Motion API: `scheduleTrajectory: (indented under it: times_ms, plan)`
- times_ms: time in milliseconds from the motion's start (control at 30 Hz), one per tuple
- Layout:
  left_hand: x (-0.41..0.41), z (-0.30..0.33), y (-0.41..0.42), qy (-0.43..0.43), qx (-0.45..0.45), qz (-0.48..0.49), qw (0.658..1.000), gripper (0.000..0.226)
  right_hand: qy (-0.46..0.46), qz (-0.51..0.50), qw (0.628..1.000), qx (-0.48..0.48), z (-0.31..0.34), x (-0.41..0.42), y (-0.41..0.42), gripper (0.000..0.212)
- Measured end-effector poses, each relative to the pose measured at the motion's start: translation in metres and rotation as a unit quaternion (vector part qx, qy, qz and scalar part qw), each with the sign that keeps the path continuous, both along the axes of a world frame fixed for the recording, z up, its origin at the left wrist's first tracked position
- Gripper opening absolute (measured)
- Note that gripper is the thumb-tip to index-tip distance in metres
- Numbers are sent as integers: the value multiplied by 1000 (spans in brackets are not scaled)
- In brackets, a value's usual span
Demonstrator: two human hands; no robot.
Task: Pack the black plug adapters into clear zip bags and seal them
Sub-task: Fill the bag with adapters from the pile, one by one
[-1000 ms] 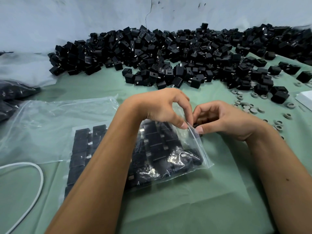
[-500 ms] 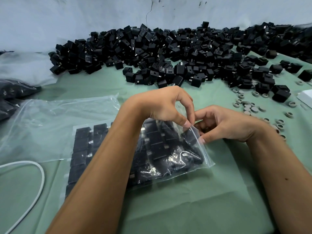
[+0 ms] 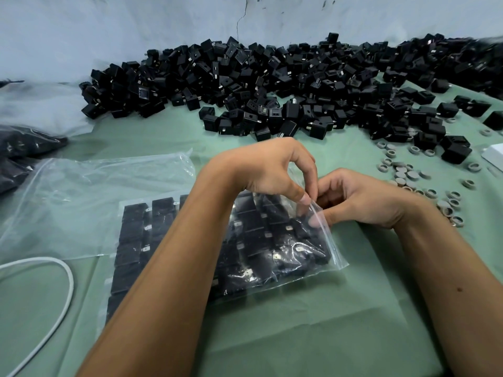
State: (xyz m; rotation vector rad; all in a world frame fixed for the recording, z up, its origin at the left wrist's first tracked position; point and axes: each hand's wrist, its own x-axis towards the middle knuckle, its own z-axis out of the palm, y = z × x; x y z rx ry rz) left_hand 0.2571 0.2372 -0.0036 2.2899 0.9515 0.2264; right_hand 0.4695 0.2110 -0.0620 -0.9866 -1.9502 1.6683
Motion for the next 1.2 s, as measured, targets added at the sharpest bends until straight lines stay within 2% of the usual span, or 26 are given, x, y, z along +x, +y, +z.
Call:
scheduleTrajectory:
  times_ms: [233, 333, 500, 600, 667, 733, 767, 867, 1033, 1100, 1200]
  plan:
    - [4, 0, 0, 21, -2, 20, 1000, 9, -4, 8, 1000, 17, -2, -4, 2, 12]
    - [2, 0, 1, 20, -5, 24, 999, 9, 0, -12, 1000, 27, -1, -3, 2, 15]
    - [-4, -3, 5, 8, 6, 50, 999, 19, -10, -158, 985, 62, -4, -4, 6, 7]
    - [-5, -10, 10, 32, 39, 113, 992, 14, -8, -305, 948, 89, -10, -8, 11, 5]
    - [-5, -14, 11, 58, 43, 141, 987, 13, -48, -385, 912, 134, -14, -10, 15, 4]
    - [-4, -17, 12, 70, 35, 142, 987, 13, -103, -418, 879, 206, -17, -10, 18, 0]
    - [-4, -17, 12, 71, 30, 138, 987, 14, -129, -420, 865, 243, -18, -11, 19, 5]
    - [-3, -16, 10, 69, 12, 124, 990, 22, -196, -398, 839, 316, -21, -14, 23, 24]
    - [0, -13, 7, 72, -12, 107, 992, 29, -347, -358, 812, 304, -15, -25, 42, 71]
    - [1, -12, 7, 73, -15, 107, 991, 30, -377, -341, 803, 310, -10, -25, 56, 74]
    - [1, -12, 6, 71, -16, 107, 992, 31, -458, -297, 775, 320, -9, -29, 73, 58]
